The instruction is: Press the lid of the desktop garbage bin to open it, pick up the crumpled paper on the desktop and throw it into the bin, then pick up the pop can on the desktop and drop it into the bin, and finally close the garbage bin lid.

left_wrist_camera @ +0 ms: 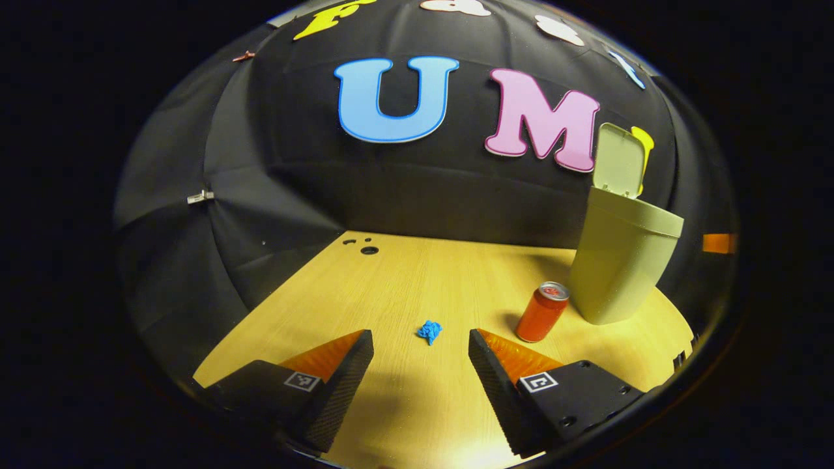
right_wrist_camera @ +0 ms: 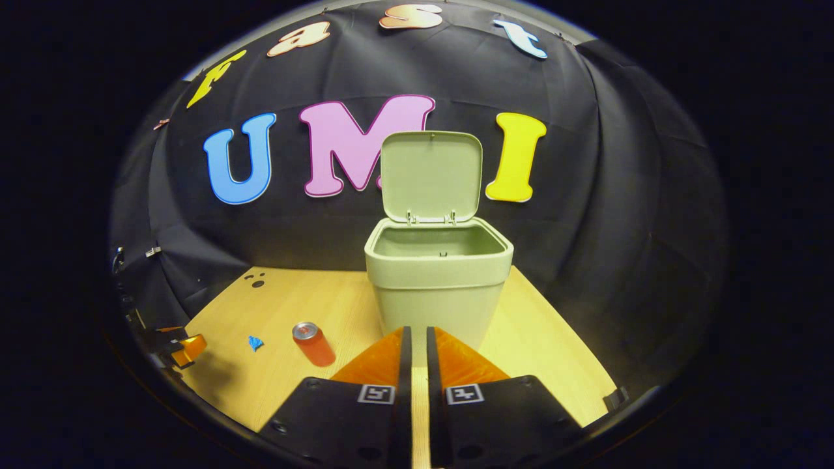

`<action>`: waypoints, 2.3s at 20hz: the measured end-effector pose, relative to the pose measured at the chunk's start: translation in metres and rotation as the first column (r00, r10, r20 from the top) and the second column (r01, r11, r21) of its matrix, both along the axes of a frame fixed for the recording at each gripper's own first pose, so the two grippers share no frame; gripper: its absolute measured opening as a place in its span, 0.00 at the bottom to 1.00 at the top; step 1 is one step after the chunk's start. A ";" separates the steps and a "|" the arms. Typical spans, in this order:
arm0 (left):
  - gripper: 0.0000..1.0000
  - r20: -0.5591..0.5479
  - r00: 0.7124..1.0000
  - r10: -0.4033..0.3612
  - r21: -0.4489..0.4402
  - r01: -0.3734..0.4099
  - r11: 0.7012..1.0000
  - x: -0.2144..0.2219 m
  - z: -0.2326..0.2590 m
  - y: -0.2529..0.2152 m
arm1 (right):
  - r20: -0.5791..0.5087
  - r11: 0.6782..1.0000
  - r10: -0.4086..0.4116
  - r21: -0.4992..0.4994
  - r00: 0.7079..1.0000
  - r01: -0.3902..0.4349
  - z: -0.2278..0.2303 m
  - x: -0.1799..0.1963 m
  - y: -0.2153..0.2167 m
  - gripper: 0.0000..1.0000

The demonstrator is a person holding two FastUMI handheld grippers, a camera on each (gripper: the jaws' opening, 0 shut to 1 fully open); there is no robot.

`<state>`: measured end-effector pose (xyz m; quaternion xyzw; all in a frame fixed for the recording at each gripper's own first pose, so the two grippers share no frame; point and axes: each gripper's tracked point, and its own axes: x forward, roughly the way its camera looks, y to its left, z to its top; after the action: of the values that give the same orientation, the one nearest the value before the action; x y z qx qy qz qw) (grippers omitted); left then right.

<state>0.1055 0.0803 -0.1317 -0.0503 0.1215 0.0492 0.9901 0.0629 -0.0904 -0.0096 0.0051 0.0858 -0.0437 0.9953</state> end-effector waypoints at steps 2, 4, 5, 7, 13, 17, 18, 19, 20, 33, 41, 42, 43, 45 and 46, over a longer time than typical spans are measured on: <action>0.95 -0.018 1.000 -0.002 -0.004 0.001 1.000 0.014 -0.011 0.004 | -0.030 1.000 -0.005 0.005 1.000 0.005 -0.012 -0.009 0.001 0.46; 0.95 -0.041 0.999 -0.003 -0.002 0.003 1.000 0.031 -0.022 0.009 | -0.061 1.000 -0.017 0.001 0.998 0.017 -0.025 -0.015 -0.001 0.75; 0.95 -0.049 0.999 -0.008 -0.003 0.008 1.000 0.041 -0.027 0.009 | -0.075 1.000 -0.024 -0.003 0.997 0.023 -0.031 -0.022 -0.002 0.90; 0.95 -0.067 0.998 -0.020 -0.006 0.020 1.000 0.055 -0.036 0.009 | -0.102 0.999 -0.042 -0.008 0.994 0.041 -0.041 -0.034 -0.005 1.00; 0.95 -0.126 0.991 -0.038 -0.007 0.037 0.999 0.091 -0.071 0.007 | -0.182 0.997 -0.071 0.001 0.981 0.073 -0.066 -0.057 -0.007 1.00; 0.95 -0.172 0.984 -0.049 0.009 0.051 0.999 0.113 -0.094 0.003 | -0.220 0.996 -0.084 -0.007 0.972 0.084 -0.077 -0.069 -0.008 1.00; 0.95 -0.180 0.982 -0.050 0.017 0.054 0.998 0.119 -0.097 0.001 | -0.229 0.996 -0.086 -0.008 0.970 0.087 -0.080 -0.072 -0.008 1.00; 0.95 -0.188 0.981 -0.051 0.028 0.058 0.998 0.125 -0.100 0.000 | -0.239 0.996 -0.090 -0.011 0.967 0.090 -0.083 -0.074 -0.008 1.00; 0.95 -0.196 0.979 -0.047 0.045 0.057 0.997 0.129 -0.103 0.000 | -0.249 0.996 -0.092 -0.013 0.964 0.092 -0.087 -0.077 -0.009 1.00; 0.80 -0.241 0.964 -0.115 0.076 0.137 0.988 0.150 -0.118 -0.019 | -0.309 0.995 -0.095 0.009 0.946 0.103 -0.110 -0.082 -0.005 0.99; 0.53 -0.250 0.958 -0.141 0.081 0.166 0.983 0.150 -0.119 -0.026 | -0.321 0.996 -0.074 0.024 0.944 0.086 -0.118 -0.081 0.003 0.99; 0.52 -0.251 0.957 -0.146 0.082 0.171 0.982 0.151 -0.118 -0.026 | -0.322 0.996 -0.072 0.027 0.944 0.085 -0.119 -0.082 0.004 0.99; 0.53 -0.251 0.957 -0.146 0.085 0.173 0.981 0.151 -0.118 -0.027 | -0.324 0.996 -0.072 0.029 0.943 0.086 -0.120 -0.082 0.003 0.99; 0.40 -0.254 0.957 -0.142 0.094 0.171 0.981 0.152 -0.118 -0.027 | -0.325 0.996 -0.070 0.032 0.943 0.085 -0.121 -0.084 0.003 0.99; 0.34 -0.255 0.957 -0.138 0.097 0.168 0.981 0.151 -0.117 -0.027 | -0.324 0.996 -0.069 0.031 0.943 0.083 -0.122 -0.084 0.002 0.99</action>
<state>0.2564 0.0534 -0.2484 0.0243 0.2440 -0.0147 0.9694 -0.0207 -0.0888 -0.1319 0.0230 0.2483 -0.0806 0.9651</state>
